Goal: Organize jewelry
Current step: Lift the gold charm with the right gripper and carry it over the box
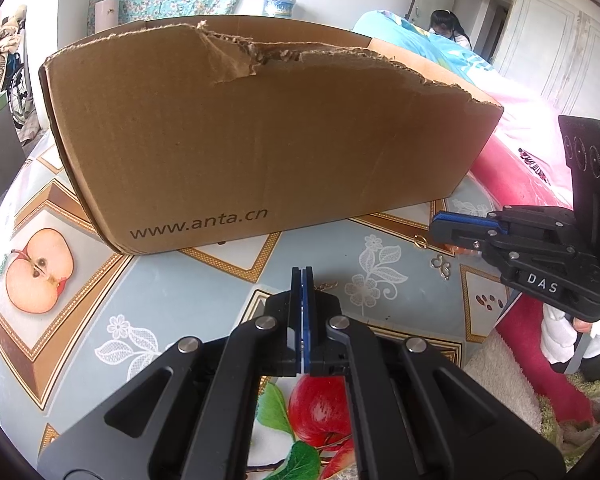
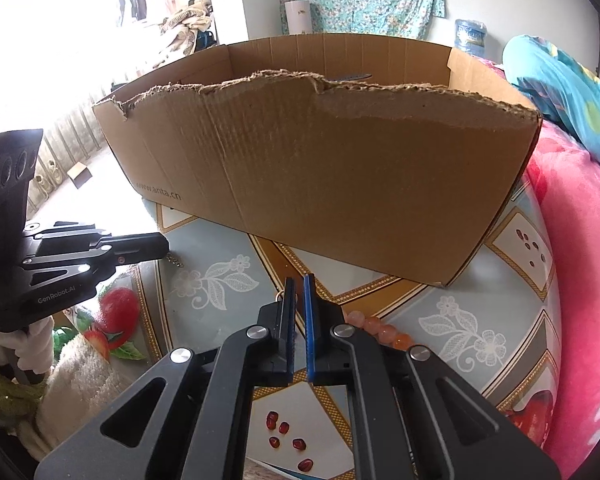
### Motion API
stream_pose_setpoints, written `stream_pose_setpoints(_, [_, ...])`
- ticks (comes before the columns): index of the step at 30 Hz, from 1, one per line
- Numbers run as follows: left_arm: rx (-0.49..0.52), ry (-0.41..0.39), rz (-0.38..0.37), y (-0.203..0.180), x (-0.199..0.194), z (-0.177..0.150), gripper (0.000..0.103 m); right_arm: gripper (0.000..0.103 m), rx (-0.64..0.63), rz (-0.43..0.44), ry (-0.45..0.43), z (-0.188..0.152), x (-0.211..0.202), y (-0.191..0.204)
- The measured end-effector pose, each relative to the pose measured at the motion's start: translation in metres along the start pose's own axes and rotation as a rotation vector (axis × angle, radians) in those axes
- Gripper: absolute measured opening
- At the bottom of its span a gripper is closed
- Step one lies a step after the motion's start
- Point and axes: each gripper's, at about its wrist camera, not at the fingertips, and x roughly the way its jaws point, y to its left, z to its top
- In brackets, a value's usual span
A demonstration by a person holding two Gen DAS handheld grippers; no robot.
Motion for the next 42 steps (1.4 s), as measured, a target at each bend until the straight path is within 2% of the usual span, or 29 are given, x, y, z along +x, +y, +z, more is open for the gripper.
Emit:
stream_pose_setpoints(6, [-0.007,-0.006,-0.004,0.002,-0.001,0.0,0.0,0.004,0.011,0.049,0.017,0.0,0.007,0.007])
stream_pose_setpoints(15, [-0.015,-0.012,-0.007,0.008,-0.004,0.0,0.0,0.005,0.063,0.182,0.032,0.002,0.015,0.02])
stream_pose_setpoints(26, [-0.025,-0.014,-0.014,0.013,-0.006,0.0,0.0,0.008,0.129,0.142,0.035,-0.002,0.013,0.02])
stream_pose_setpoints(30, [-0.03,-0.017,-0.013,0.014,-0.007,-0.001,0.0,0.02,0.13,0.145,0.021,0.002,0.017,0.023])
stream_pose_setpoints(34, [-0.034,-0.019,-0.012,0.015,-0.009,-0.001,0.0,0.022,0.123,0.19,0.015,0.007,0.021,0.03])
stream_pose_setpoints(37, [-0.036,-0.02,-0.011,0.014,-0.009,-0.001,0.0,0.022,0.086,0.182,-0.009,0.009,0.017,0.033])
stream_pose_setpoints(42, [-0.036,-0.02,-0.013,0.015,-0.009,-0.001,0.0,0.022,-0.028,0.099,-0.024,0.016,0.014,0.031])
